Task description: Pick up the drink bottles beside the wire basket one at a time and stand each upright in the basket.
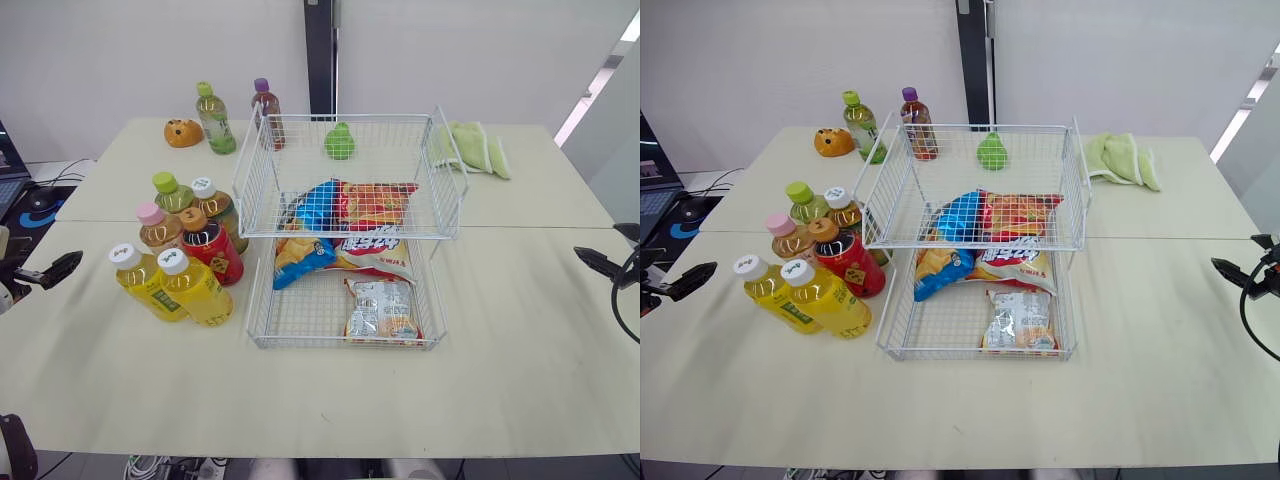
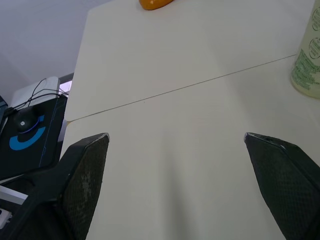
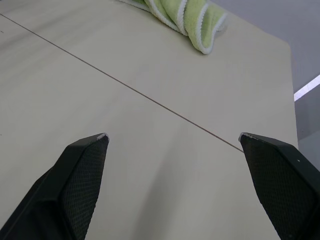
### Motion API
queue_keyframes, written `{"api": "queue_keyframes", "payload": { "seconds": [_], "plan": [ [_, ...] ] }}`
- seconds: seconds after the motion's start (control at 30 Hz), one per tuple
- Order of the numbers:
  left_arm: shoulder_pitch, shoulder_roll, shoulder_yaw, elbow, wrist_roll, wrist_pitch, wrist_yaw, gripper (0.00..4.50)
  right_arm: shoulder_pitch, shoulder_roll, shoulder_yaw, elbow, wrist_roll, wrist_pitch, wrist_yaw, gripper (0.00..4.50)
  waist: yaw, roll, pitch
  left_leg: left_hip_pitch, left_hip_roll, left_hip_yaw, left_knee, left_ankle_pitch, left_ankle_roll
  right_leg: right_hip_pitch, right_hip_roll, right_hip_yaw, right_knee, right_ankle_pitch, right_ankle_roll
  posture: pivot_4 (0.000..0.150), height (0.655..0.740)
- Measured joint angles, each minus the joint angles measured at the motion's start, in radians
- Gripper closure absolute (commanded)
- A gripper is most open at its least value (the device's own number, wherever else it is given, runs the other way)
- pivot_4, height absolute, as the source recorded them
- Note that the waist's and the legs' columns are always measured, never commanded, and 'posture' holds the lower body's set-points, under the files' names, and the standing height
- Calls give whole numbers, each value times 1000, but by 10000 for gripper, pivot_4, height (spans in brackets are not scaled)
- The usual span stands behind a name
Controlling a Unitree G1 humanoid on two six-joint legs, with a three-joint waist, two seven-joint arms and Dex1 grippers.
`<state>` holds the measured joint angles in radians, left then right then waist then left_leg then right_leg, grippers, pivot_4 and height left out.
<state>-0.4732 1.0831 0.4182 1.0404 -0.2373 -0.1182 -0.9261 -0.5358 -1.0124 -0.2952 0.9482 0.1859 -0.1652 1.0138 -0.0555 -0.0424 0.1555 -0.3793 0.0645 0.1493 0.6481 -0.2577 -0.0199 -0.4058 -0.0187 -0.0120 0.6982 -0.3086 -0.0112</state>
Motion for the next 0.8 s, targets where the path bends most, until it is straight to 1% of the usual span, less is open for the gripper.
{"api": "queue_keyframes", "payload": {
  "seconds": [0.27, 0.63, 0.8],
  "plan": [
    [-4, 0, 0, 30, 3, -22, 43, 0, -4, 0, 0, 29, -7, -22, -13, 210, 0, 0, 0, 0, 0, 0, 0, 0, 0, 0, 0, 0, 0, 0, 0, 1500, 7400],
    [-34, 0, -13, 36, 17, -44, 58, 0, -4, -1, 0, 57, -8, -45, -16, 210, 0, 0, 0, 0, 0, 0, 0, 0, 0, 0, 0, 0, 0, 0, 0, 1500, 7400],
    [-52, 0, -13, 44, 18, -60, 118, 0, -4, -1, 2, 63, -20, -77, -56, 210, 0, 0, 0, 0, 0, 0, 0, 0, 0, 0, 0, 0, 0, 0, 0, 1500, 7400]
  ]
}}
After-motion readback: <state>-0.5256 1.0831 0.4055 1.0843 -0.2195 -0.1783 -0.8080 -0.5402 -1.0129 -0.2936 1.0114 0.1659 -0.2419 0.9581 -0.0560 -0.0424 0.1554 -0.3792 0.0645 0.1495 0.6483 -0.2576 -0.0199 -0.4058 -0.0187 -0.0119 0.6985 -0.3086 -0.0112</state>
